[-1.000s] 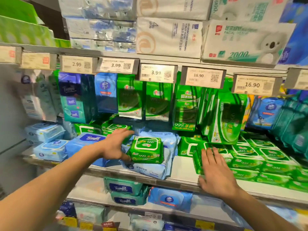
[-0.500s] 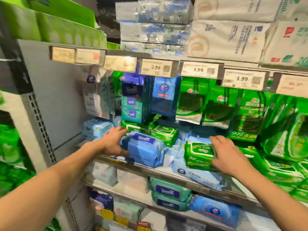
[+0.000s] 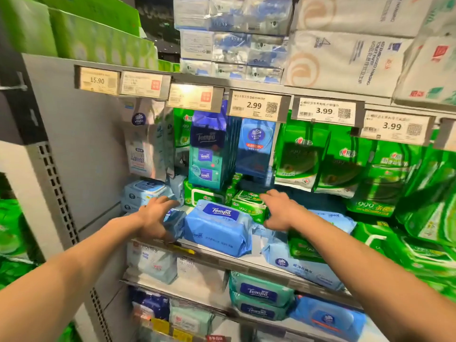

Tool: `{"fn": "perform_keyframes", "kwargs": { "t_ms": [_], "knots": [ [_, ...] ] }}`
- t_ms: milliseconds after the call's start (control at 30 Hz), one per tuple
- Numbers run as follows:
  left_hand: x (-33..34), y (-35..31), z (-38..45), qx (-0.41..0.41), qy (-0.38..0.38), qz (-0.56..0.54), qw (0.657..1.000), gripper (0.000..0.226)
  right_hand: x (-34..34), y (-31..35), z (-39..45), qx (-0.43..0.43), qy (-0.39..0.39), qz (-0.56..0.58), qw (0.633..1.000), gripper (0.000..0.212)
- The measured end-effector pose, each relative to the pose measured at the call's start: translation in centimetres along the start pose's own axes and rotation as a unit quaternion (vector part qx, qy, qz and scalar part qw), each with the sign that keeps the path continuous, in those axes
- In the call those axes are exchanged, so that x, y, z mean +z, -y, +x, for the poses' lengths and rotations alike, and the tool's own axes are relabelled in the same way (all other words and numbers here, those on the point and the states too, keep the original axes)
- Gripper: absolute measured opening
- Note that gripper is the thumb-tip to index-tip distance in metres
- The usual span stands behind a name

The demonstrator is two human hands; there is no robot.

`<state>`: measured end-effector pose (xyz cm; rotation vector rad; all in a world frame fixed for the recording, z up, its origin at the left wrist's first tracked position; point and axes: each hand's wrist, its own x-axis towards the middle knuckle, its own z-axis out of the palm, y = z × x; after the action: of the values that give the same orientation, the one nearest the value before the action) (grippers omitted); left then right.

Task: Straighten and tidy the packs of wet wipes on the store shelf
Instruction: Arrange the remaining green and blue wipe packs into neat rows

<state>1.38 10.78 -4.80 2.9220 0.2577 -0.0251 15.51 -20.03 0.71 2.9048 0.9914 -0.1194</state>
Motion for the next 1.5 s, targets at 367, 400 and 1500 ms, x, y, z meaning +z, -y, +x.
{"fn": "perform_keyframes", "kwargs": {
  "t_ms": [367,400,1500],
  "knots": [
    [-0.6,-0.8,1.0,0.004,-0.001,0.06,0.998,0.11,1.9,0.3,7.9,0.031,0.058,0.07,0.995,0.088],
    [-0.5,-0.6,0.8,0.006,0.002,0.061,0.998,0.108,2.1,0.2,8.1,0.036,0.063,0.074,0.995,0.088],
    [-1.4,-0.9,5.1,0.203,0.049,-0.005,0.978,0.103,0.1,4.3,-0.1,0.111,-0.071,0.167,0.977,0.106]
  ]
}}
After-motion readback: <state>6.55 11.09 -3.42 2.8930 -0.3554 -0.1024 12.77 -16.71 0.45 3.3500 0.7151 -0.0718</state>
